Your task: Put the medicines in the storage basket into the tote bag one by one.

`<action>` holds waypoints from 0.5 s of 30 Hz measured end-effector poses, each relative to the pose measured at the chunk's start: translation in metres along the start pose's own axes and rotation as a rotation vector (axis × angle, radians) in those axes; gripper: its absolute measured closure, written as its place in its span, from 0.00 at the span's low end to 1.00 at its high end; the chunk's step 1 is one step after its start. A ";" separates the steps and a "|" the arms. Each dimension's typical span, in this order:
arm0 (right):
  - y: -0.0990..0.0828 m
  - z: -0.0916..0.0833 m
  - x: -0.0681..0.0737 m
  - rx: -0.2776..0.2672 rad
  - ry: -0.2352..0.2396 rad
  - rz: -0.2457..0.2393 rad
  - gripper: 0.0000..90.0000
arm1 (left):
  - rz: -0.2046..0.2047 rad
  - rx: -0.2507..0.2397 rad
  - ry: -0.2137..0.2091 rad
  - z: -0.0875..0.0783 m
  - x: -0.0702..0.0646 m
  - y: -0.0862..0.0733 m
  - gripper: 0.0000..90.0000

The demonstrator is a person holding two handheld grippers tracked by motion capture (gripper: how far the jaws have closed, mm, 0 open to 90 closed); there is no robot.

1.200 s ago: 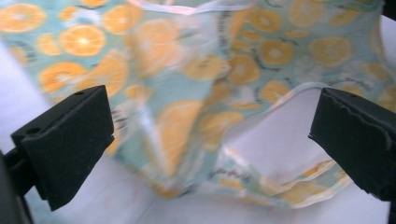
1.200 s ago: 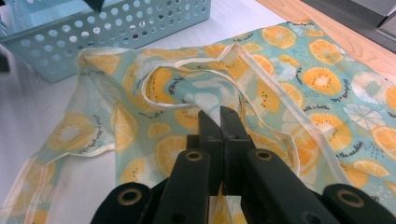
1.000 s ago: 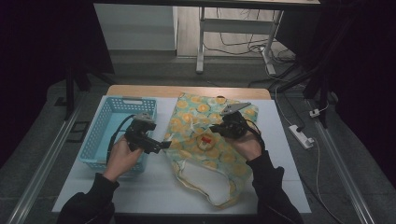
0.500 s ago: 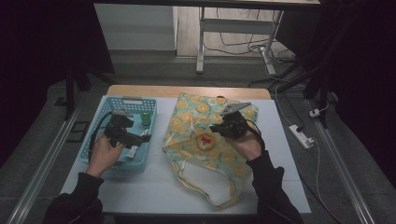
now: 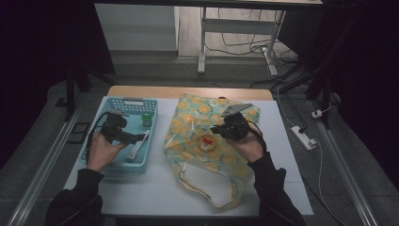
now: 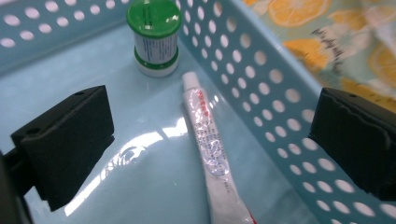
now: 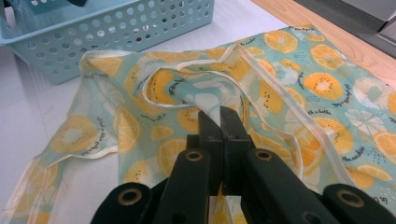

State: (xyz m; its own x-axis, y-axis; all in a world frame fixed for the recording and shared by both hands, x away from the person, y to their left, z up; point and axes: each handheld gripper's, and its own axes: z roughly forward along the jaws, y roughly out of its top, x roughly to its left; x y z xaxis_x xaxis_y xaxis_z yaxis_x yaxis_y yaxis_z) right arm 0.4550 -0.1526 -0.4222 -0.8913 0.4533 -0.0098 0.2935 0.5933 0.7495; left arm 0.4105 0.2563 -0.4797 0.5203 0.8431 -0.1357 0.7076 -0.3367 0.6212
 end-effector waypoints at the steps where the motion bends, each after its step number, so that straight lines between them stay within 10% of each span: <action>1: 0.000 0.000 0.000 0.001 0.001 0.000 0.99 | 0.000 0.006 -0.012 0.003 0.002 0.000 0.00; 15: 0.001 -0.001 0.002 -0.003 0.002 -0.006 0.99 | 0.050 0.218 -0.007 0.034 0.001 -0.001 0.00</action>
State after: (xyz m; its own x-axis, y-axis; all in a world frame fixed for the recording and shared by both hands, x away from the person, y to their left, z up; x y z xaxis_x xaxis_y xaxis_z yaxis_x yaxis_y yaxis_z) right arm 0.4536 -0.1520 -0.4205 -0.8939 0.4481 -0.0133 0.2868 0.5944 0.7513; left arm 0.4264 0.2433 -0.5071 0.5603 0.8203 -0.1148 0.7671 -0.4616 0.4456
